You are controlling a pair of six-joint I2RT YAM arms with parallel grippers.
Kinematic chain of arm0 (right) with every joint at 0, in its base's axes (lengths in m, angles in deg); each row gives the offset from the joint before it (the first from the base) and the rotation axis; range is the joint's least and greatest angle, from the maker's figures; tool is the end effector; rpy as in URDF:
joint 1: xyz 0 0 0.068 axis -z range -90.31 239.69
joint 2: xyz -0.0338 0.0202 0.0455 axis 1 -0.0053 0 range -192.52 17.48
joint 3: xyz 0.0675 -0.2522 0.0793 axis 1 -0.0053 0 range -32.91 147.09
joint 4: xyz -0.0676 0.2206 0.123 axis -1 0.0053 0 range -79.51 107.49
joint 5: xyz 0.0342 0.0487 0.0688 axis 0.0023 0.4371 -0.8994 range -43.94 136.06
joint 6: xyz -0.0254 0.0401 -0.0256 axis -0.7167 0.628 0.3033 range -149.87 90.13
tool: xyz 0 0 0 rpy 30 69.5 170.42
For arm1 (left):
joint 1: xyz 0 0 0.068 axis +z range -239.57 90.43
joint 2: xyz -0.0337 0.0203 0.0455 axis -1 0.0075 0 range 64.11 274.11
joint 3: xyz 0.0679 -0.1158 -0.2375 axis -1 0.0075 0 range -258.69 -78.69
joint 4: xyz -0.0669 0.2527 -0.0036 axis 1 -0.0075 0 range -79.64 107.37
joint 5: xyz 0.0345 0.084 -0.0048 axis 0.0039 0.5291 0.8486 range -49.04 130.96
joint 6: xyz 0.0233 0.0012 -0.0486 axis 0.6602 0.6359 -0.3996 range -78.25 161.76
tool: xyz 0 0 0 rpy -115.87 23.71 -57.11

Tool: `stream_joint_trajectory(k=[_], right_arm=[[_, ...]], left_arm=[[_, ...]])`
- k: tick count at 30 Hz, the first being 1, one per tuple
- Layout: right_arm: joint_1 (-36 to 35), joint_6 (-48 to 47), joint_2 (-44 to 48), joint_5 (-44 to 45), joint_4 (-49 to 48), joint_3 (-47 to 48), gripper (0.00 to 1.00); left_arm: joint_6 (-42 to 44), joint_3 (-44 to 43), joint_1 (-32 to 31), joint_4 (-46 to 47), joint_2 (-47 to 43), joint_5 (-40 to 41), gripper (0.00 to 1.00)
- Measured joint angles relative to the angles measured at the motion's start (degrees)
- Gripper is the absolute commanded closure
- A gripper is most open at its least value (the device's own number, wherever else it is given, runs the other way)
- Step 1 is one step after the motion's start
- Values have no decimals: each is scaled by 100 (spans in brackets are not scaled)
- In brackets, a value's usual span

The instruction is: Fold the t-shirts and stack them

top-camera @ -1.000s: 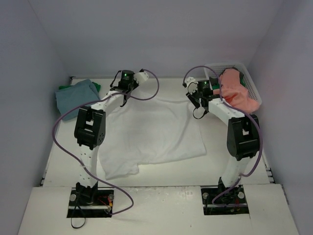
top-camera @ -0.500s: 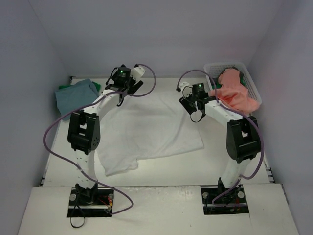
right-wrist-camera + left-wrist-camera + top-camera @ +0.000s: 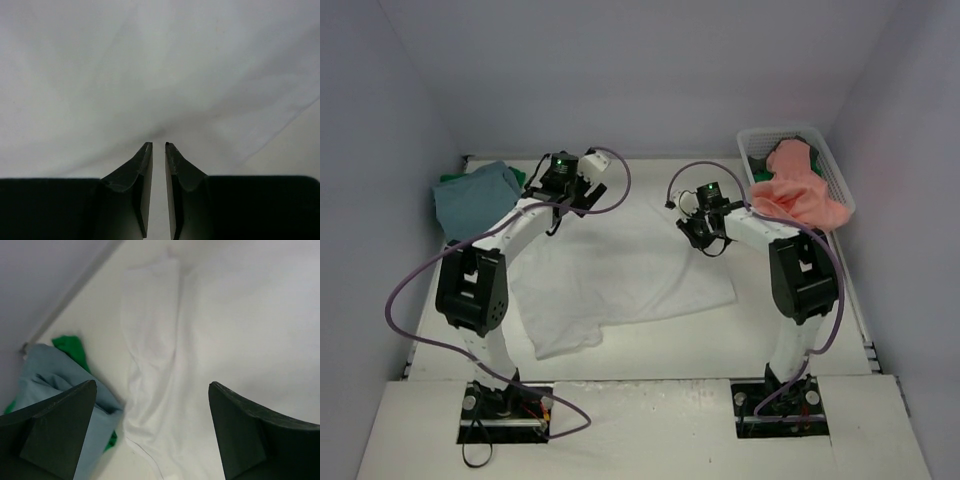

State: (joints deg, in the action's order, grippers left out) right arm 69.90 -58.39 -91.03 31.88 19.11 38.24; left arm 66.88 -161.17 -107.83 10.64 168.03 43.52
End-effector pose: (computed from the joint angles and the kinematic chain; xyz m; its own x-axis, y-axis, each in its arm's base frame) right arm 0.3833 0.1471 0.1848 -0.3613 -0.6220 -0.6946 -0.7522 0.6347 -0.1770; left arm 0.4090 -0.1332 0.2843 -0.2889 0.5420 -0.7892 0.4399 0.8073 0.3934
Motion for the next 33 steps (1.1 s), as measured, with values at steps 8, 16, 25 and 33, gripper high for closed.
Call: stream_joint_trajectory(k=[8, 16, 25, 33], right_arm=[[225, -26, 0, 293, 330, -225, 86], [732, -74, 227, 433, 367, -553, 86], [1318, -295, 374, 428, 372, -758, 85], [1384, -448, 549, 315, 415, -955, 91]], left_arm=[[-44, 866, 0, -240, -258, 20, 12], [-46, 922, 2, -245, -647, 98, 12], [-50, 999, 2, -260, -658, 197, 12], [-17, 940, 9, 2, -249, 195, 12]])
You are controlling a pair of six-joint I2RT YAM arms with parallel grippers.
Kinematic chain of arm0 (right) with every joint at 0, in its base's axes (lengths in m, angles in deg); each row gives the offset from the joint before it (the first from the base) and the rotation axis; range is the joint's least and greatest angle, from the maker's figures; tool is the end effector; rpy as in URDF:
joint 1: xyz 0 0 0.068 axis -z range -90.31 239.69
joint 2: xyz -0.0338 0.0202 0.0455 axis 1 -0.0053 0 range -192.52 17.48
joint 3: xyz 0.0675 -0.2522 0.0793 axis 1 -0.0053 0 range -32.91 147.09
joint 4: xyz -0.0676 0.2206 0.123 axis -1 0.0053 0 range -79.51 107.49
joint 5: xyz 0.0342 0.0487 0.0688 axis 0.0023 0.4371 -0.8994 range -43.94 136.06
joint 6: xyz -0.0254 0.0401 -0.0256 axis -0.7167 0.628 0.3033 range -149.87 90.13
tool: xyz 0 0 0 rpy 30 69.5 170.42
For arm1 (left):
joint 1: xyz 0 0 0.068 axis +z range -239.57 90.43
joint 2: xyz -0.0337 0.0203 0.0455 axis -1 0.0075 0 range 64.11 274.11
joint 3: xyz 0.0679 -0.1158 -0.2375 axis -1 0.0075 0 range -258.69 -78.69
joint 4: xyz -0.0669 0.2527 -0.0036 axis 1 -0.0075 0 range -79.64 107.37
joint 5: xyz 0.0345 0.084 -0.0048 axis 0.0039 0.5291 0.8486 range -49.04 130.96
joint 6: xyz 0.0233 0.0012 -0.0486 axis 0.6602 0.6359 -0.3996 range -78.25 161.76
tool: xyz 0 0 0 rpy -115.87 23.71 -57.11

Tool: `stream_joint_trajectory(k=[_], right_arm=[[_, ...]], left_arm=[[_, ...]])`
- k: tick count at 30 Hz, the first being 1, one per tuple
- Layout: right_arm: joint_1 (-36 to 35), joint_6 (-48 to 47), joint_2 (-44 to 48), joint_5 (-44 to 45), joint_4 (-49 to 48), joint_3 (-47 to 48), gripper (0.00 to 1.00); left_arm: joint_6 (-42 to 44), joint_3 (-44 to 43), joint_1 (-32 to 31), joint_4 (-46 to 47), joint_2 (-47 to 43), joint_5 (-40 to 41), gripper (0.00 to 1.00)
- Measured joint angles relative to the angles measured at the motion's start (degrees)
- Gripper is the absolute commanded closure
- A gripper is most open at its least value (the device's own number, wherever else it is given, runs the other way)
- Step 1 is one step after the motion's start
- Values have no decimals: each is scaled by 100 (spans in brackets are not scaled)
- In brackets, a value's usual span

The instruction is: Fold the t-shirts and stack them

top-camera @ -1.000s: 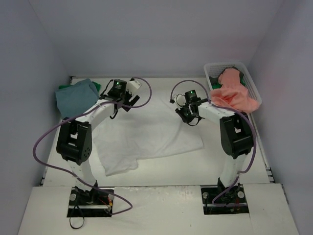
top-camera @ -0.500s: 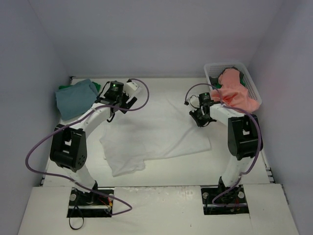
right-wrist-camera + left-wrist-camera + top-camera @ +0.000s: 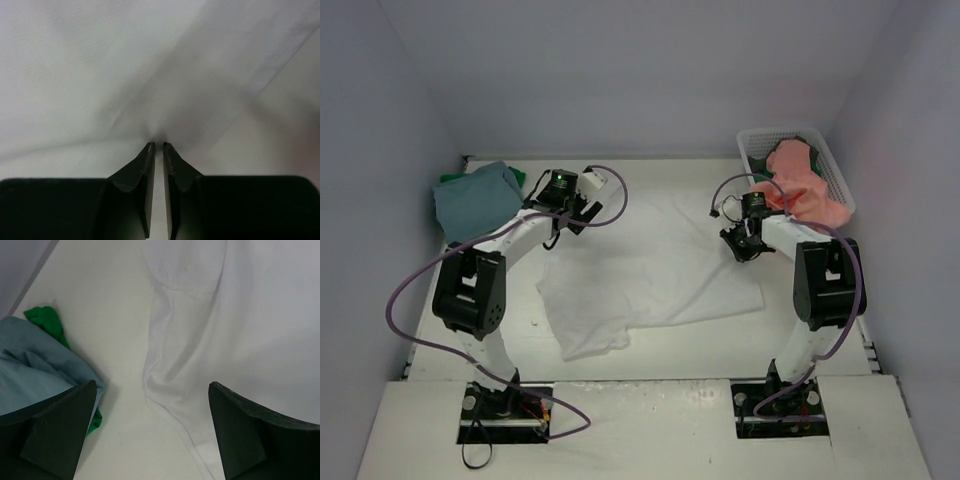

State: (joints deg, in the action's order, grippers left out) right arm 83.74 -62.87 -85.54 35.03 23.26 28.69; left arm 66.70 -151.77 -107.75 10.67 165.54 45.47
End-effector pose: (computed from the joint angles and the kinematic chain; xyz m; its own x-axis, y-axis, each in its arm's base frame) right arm 0.3640 0.0447 0.1652 -0.5604 -0.5959 -0.5751 -0.6180 0.7632 -0.1886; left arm 0.3867 -0.1240 0.2459 -0.3893 0.5704 -0.7232 0.4567 0.8014 0.3862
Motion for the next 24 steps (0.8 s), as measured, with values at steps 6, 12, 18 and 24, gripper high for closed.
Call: stream_joint_trajectory(k=[6, 12, 18, 24], right_arm=[[-125, 164, -4, -188, 234, 179, 100], [-581, 319, -2, -192, 184, 345, 100], [-1023, 431, -120, -184, 146, 404, 100], [-1014, 479, -452, -92, 22, 603, 100]], left_arm=[[-20, -846, 107, 48, 1158, -214, 12], [-125, -1963, 195, 0, 1875, -522, 13], [-437, -2520, 208, -122, 1996, -914, 100], [-686, -2662, 208, -708, 1996, -1541, 100]])
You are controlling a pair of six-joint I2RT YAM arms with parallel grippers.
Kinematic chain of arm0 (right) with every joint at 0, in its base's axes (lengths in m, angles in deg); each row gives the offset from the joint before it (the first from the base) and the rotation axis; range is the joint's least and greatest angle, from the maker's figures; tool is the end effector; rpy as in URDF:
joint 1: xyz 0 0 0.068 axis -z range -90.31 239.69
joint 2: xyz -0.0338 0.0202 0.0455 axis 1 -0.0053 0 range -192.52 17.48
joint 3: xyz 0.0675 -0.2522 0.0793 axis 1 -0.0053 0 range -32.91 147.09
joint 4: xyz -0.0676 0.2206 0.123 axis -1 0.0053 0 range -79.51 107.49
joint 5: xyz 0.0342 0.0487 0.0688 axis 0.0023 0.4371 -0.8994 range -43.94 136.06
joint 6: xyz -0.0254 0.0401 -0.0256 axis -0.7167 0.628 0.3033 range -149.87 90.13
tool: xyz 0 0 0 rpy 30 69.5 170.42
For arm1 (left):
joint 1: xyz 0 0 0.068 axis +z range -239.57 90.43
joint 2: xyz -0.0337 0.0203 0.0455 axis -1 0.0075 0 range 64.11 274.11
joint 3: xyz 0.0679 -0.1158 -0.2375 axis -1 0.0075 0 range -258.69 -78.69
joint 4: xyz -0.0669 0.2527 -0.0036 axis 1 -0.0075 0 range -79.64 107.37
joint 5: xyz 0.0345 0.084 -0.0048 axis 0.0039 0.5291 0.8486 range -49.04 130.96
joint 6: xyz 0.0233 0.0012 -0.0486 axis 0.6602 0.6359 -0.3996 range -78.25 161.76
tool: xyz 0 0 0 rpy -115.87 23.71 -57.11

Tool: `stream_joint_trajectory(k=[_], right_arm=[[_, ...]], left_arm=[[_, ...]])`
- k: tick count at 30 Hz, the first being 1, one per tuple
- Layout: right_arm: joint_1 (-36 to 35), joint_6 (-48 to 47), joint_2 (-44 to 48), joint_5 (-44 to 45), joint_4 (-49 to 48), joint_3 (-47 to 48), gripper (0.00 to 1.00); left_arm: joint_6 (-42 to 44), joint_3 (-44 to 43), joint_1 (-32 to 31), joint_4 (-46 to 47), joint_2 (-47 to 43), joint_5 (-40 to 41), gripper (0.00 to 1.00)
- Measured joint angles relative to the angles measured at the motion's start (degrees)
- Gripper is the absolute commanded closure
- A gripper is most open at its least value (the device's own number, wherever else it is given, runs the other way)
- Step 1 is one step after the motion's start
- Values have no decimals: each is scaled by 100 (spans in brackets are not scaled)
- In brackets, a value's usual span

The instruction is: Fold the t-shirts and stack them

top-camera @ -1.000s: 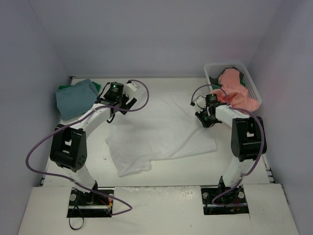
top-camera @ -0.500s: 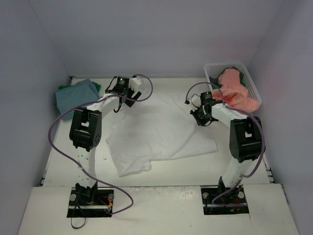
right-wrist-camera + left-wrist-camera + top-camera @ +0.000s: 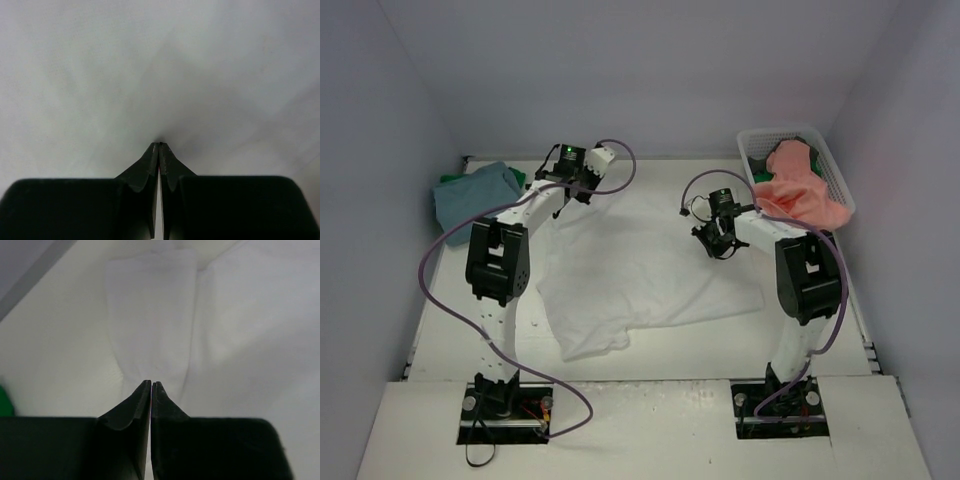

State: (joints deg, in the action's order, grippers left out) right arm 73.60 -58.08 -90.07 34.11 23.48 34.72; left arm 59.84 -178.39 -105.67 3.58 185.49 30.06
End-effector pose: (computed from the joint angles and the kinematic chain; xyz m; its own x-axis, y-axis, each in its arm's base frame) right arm 0.3744 0.1155 0.1671 -0.4905 -0.6228 -0.6094 -0.7070 0.6934 -0.1396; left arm 0.4748 -0.1440 0.2409 -0.3995 0.4326 -0.8083 0.5726 0.8063 0.1485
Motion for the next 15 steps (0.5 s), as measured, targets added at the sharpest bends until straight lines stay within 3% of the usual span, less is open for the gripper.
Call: stream_joint_trajectory(k=[8, 15], right_arm=[[4, 20, -17, 15, -13, 11, 100], [31, 37, -17, 13, -13, 11, 100]], left_arm=[[-76, -326, 0, -846, 190, -776, 100], [-83, -507, 0, -1062, 691, -984, 100]])
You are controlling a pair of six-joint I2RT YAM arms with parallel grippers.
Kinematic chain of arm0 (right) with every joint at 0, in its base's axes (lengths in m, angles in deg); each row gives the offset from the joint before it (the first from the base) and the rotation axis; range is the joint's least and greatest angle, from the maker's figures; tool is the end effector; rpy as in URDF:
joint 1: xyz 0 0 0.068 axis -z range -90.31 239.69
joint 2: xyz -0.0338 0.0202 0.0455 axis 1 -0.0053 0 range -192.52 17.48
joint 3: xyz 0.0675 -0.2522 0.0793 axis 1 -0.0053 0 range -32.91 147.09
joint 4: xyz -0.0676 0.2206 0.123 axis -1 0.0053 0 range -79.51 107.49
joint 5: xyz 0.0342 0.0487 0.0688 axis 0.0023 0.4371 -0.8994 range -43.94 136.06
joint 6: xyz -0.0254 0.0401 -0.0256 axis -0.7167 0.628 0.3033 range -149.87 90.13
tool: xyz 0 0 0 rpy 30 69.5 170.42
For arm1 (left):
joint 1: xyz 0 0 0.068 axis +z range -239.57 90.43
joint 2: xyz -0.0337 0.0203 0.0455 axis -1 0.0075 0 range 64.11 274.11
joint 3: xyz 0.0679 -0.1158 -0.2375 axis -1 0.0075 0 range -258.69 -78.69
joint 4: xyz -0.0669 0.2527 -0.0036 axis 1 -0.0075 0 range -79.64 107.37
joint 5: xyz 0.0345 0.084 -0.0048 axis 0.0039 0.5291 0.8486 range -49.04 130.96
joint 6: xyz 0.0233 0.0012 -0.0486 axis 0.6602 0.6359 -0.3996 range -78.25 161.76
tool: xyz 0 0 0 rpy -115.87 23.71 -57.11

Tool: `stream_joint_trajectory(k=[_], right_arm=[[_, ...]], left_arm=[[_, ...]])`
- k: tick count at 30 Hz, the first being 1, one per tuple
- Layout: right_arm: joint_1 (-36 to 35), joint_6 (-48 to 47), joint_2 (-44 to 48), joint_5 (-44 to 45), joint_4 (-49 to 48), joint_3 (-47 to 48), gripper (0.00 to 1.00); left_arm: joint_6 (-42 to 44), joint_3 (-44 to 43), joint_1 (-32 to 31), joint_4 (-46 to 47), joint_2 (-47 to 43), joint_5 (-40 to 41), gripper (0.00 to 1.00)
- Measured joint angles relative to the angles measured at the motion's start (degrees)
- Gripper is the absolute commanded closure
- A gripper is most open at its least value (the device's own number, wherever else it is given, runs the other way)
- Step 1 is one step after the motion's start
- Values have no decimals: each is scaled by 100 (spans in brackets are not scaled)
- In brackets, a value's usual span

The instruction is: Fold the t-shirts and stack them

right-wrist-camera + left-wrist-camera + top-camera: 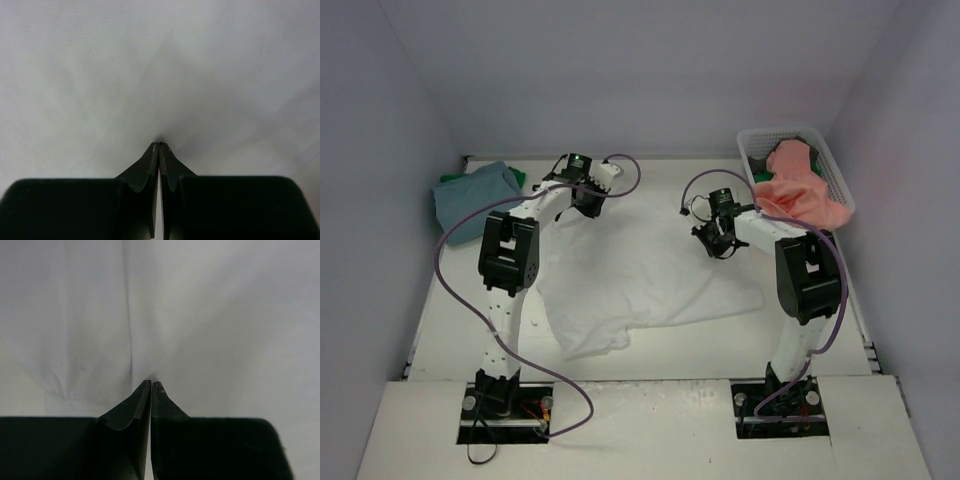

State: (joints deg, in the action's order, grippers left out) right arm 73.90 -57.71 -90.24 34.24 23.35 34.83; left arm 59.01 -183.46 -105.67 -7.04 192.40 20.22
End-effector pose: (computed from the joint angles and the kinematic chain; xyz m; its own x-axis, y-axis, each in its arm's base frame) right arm 0.3757 0.1137 0.1667 -0.4982 -0.6159 -0.6103 -0.6989 0.7018 -0.1378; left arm 0.4809 -0.1519 0.1983 -0.5365 0.4436 -0.7179 0.6770 0.7342 -0.0523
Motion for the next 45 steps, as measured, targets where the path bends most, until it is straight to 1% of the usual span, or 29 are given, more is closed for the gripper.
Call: stream_joint_trajectory(k=[3, 11, 21, 34, 39, 45], right_arm=[[0, 0, 0, 0, -2, -2, 100], [0, -2, 0, -4, -33, -24, 100], [0, -7, 9, -9, -83, -57, 100], [-39, -179, 136, 17, -304, -295, 100], [-90, -369, 170, 142, -345, -356, 100], [-120, -614, 247, 269, -363, -474, 100]], left_arm=[[22, 0, 0, -9, 238, 92, 100], [205, -46, 0, 249, 297, 719, 100], [420, -59, 2, 461, 363, 1150, 100], [654, -293, 111, 1047, 667, 1613, 100], [658, -476, 234, 1150, 824, 1882, 100], [664, -949, 356, 1226, 1172, 2315, 100]])
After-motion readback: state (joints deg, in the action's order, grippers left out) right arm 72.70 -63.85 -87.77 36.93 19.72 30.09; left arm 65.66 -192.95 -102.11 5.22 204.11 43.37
